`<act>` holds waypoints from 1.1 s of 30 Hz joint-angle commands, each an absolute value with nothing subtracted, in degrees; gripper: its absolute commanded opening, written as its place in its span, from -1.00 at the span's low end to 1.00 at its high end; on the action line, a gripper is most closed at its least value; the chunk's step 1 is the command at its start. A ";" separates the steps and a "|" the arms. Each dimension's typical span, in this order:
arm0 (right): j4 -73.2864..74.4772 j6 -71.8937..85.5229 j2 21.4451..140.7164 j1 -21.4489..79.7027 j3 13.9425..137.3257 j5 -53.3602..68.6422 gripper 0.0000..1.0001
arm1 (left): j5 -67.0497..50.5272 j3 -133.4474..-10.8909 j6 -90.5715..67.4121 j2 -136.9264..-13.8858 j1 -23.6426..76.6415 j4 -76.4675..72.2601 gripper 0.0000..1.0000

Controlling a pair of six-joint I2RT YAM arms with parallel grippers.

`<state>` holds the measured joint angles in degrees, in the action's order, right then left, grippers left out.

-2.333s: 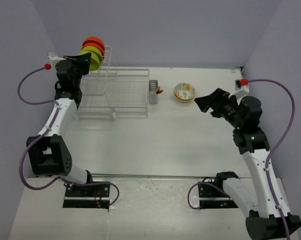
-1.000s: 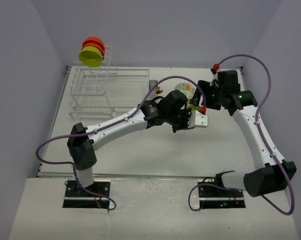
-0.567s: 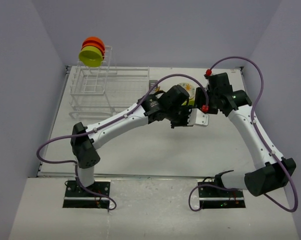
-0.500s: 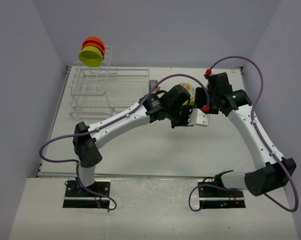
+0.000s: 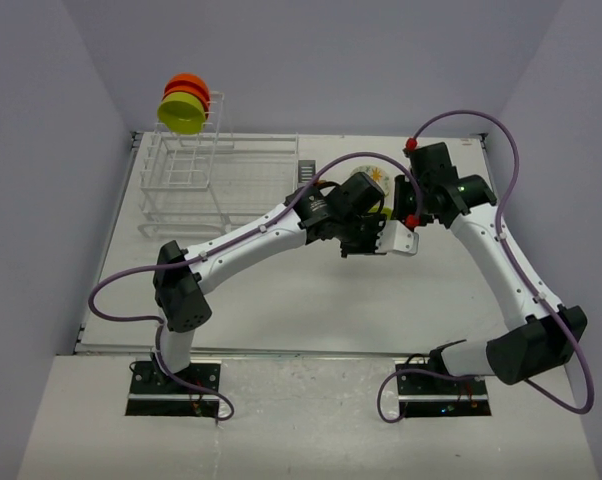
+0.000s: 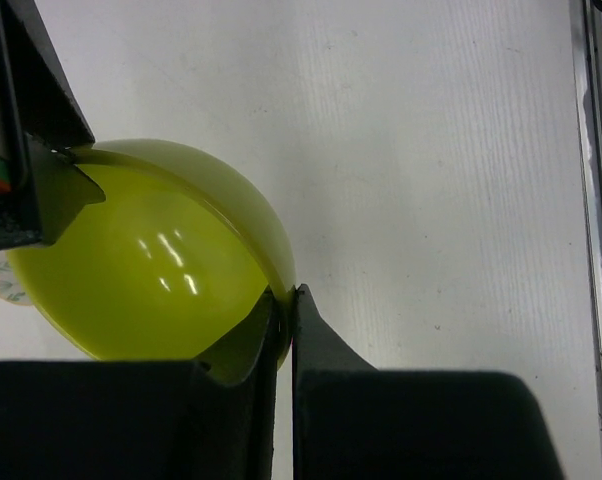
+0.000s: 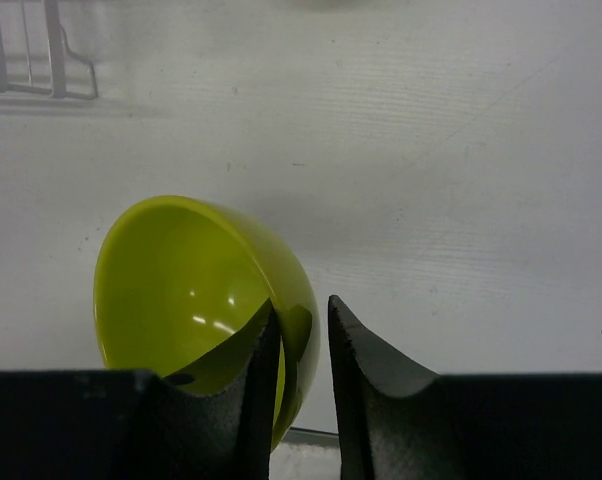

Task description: Unload the bowls from the dish rack

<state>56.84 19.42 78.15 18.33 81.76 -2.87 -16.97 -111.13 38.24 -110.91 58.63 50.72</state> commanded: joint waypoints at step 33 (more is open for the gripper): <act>27.16 44.39 112.66 -7.12 90.87 -11.69 -1.00 | 31.83 -101.96 -21.00 -82.27 32.27 28.39 1.00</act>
